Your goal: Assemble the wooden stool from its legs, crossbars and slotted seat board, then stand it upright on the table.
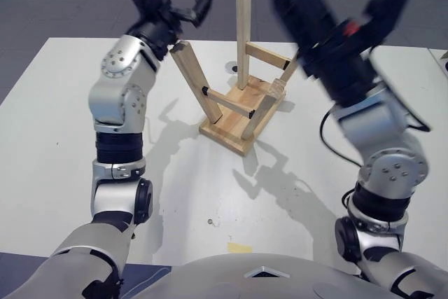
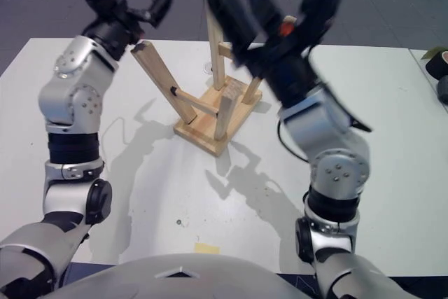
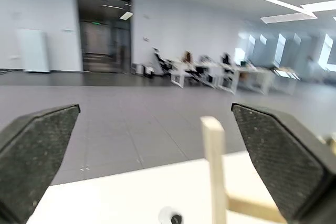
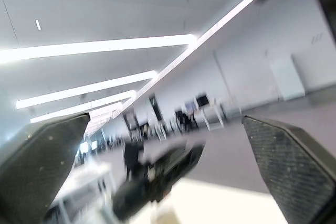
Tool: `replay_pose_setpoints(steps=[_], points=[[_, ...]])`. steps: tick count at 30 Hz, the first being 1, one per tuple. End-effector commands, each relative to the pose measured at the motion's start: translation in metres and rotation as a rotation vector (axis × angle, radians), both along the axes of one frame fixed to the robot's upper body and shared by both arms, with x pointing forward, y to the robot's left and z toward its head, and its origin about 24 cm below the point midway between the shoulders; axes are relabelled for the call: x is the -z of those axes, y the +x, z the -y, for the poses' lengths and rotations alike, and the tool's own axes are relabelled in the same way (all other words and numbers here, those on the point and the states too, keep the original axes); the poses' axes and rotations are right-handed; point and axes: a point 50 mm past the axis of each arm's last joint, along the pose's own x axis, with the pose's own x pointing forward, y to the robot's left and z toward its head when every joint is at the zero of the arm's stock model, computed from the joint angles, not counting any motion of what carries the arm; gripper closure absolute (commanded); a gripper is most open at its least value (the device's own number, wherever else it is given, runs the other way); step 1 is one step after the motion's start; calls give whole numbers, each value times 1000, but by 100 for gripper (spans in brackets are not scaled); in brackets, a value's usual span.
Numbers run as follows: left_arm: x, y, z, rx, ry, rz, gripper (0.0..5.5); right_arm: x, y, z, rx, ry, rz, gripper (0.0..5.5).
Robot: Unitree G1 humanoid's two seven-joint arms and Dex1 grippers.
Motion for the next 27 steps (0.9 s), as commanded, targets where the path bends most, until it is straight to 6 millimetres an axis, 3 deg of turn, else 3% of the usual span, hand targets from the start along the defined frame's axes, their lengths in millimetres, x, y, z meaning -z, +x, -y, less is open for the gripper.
replay_pose_setpoints(steps=[1,4,7,11,16,20,23,26,27], points=[[-37,-6,-36,-156,-17,118,12,46,18,31,222,-167,-249,10],[-18,-7,-72,-361,69,45,12,102,16,32,303,-466,-446,10],[5,-10,-93,-468,41,-58,12,132,-3,10,186,-635,-488,10],[23,-11,-98,-524,77,-102,12,131,-30,-31,-107,-623,-373,10],[28,-10,-93,-508,113,-103,12,127,-37,-37,-237,-601,-305,10],[41,-15,-105,-494,153,-133,12,152,-70,-26,-480,-663,-387,10],[68,-24,-117,-387,269,-212,12,177,-90,-5,-590,-746,-491,10],[90,-38,-125,-250,375,-280,12,193,-79,20,-471,-813,-538,10],[100,-47,-126,-140,452,-311,12,197,-63,36,-336,-833,-550,10]])
